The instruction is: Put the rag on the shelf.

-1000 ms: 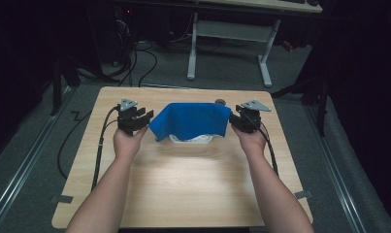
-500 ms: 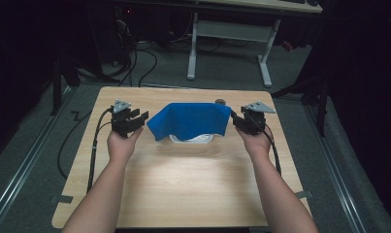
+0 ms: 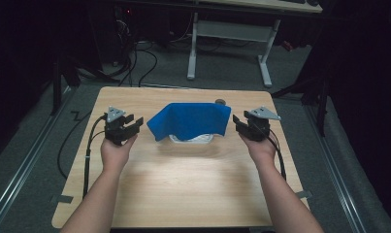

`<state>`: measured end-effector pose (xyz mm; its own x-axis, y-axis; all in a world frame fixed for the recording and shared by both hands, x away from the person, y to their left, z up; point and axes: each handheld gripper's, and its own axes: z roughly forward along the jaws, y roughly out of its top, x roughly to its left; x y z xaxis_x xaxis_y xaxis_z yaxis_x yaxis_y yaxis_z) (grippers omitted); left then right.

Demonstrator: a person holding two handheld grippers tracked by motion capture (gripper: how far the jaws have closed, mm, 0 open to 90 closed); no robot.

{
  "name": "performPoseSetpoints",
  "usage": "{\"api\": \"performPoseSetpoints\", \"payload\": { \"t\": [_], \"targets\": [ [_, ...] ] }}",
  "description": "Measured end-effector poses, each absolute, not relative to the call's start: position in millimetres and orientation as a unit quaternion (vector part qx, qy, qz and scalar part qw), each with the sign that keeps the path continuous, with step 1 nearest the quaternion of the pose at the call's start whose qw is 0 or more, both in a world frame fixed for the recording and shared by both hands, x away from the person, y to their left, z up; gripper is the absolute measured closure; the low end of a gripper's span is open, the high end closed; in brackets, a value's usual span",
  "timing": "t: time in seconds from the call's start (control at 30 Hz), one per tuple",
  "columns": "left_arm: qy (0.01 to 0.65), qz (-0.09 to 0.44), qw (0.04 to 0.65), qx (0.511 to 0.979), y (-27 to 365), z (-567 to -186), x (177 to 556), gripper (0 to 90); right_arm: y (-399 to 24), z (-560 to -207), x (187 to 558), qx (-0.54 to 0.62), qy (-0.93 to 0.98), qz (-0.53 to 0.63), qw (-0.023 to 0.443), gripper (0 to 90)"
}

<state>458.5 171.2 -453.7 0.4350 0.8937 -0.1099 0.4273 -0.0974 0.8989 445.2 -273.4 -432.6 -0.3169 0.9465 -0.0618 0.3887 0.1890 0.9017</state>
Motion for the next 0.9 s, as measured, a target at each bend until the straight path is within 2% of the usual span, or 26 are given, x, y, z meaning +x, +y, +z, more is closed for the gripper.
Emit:
{"api": "performPoseSetpoints", "payload": {
  "t": [0.17,0.3,0.53,0.73,0.83,0.9],
  "targets": [
    [0.466,0.247,0.475,0.704,173.5,-453.9,438.3,54.5,-270.7,-428.3,423.6,0.461,0.699,0.427,0.341,47.2],
    [0.46,0.245,0.481,0.705,175.9,-455.2,414.3,53.5,-265.9,-425.4,408.5,0.447,0.718,0.418,0.331,42.2],
    [0.45,0.228,0.477,0.719,170.0,-469.7,373.0,51.9,-257.7,-431.0,375.2,0.423,0.729,0.431,0.322,39.6],
    [0.431,0.187,0.474,0.745,150.6,-503.6,321.8,49.7,-246.8,-455.5,336.5,0.414,0.746,0.422,0.308,37.7],
    [0.419,0.148,0.463,0.766,138.5,-513.0,301.2,48.6,-244.3,-475.9,318.2,0.434,0.744,0.421,0.284,33.8],
    [0.41,0.143,0.461,0.774,132.0,-516.9,290.8,47.9,-244.5,-493.3,300.4,0.451,0.73,0.429,0.283,34.6]
  ]
}}
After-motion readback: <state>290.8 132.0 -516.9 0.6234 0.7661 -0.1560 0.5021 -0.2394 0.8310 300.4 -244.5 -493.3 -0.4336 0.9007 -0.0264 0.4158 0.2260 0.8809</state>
